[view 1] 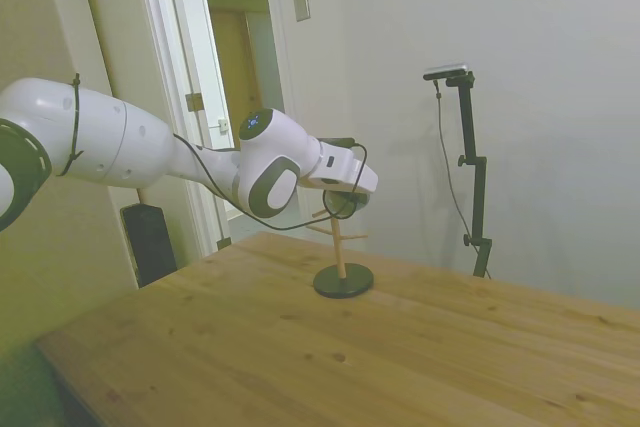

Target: Unload the mug

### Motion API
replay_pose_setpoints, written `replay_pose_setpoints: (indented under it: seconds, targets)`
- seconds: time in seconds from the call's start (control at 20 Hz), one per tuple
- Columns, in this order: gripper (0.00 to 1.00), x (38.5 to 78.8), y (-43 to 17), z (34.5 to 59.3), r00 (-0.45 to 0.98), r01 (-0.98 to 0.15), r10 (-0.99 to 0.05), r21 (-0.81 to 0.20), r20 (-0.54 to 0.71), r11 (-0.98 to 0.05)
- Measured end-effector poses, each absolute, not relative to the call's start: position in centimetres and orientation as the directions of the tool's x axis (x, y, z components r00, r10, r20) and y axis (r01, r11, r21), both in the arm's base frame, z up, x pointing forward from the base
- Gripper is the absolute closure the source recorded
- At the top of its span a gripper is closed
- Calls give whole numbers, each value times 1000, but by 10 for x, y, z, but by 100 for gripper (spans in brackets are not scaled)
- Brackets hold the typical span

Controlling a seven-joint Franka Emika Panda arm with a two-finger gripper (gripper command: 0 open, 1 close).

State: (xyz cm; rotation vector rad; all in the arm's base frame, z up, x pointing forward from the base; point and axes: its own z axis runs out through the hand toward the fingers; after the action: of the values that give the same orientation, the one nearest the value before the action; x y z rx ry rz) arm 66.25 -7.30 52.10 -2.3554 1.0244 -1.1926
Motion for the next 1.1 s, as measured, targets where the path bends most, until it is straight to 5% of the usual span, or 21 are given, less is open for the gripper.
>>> replay_pose_setpoints:
  seconds: [1.1]
  targets:
    - [100,635,-92,553,370,-470,-734,-567,570,-677]
